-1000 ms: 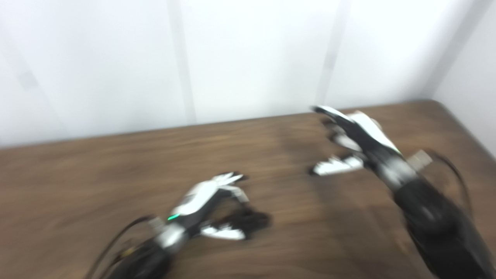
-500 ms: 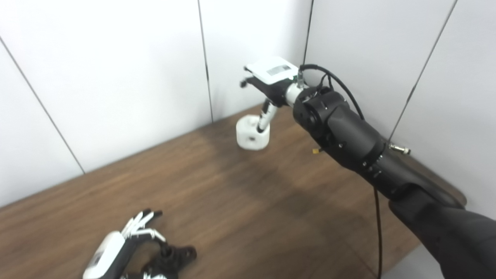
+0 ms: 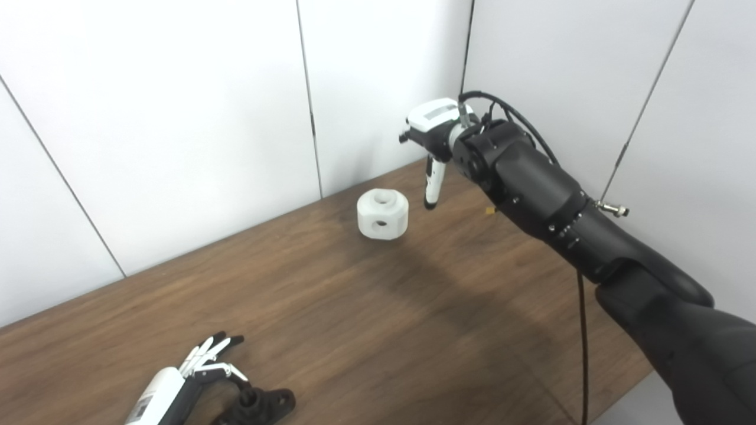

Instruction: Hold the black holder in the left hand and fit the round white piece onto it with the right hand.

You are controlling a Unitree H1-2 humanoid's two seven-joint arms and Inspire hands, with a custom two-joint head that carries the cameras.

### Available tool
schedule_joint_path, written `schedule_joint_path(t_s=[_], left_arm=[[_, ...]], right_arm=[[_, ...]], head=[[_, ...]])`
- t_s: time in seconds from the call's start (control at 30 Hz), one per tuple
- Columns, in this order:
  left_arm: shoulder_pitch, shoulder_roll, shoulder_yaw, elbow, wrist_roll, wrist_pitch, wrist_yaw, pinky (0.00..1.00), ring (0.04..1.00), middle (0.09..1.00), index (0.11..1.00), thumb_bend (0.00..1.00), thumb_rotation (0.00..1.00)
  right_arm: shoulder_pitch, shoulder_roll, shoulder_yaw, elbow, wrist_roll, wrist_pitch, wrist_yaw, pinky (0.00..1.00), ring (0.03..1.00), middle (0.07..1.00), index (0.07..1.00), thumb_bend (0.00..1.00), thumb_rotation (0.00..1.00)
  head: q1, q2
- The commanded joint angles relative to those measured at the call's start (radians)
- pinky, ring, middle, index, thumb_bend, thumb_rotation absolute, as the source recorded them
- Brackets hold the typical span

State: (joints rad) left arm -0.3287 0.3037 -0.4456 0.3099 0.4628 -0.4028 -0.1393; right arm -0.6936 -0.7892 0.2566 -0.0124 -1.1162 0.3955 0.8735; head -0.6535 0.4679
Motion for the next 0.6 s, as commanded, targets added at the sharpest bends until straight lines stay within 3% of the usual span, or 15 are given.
schedule_joint_path(t_s=[0.0,0.27,0.47,0.57], left_arm=[[0.075,0.064,0.011,0.058,0.023,0.069,-0.044,1.0,1.0,0.931,0.482,0.52,0.05],[0.082,0.059,0.018,0.048,0.033,0.074,-0.05,1.0,1.0,0.931,0.483,0.52,0.05],[0.09,0.058,0.021,0.034,0.038,0.082,-0.052,1.0,1.0,0.93,0.483,0.52,0.05],[0.095,0.057,0.022,0.025,0.043,0.083,-0.051,1.0,1.0,0.93,0.483,0.52,0.05]], right_arm=[[-0.067,-0.028,-0.018,-0.003,-0.018,0.009,0.005,0.98,1.0,1.0,0.879,1.0,0.33],[-0.064,0.029,-0.014,0.024,-0.034,0.056,0.025,0.94,1.0,1.0,0.872,1.0,0.44],[-0.052,0.086,-0.031,0.061,-0.004,0.063,-0.008,0.92,1.0,1.0,0.881,1.0,0.56],[-0.049,0.109,-0.032,0.081,0.0,0.064,-0.043,0.92,1.0,1.0,0.871,1.0,0.57]], head=[[0.004,0.002],[0.026,0.012],[0.038,0.021],[0.048,0.026]])
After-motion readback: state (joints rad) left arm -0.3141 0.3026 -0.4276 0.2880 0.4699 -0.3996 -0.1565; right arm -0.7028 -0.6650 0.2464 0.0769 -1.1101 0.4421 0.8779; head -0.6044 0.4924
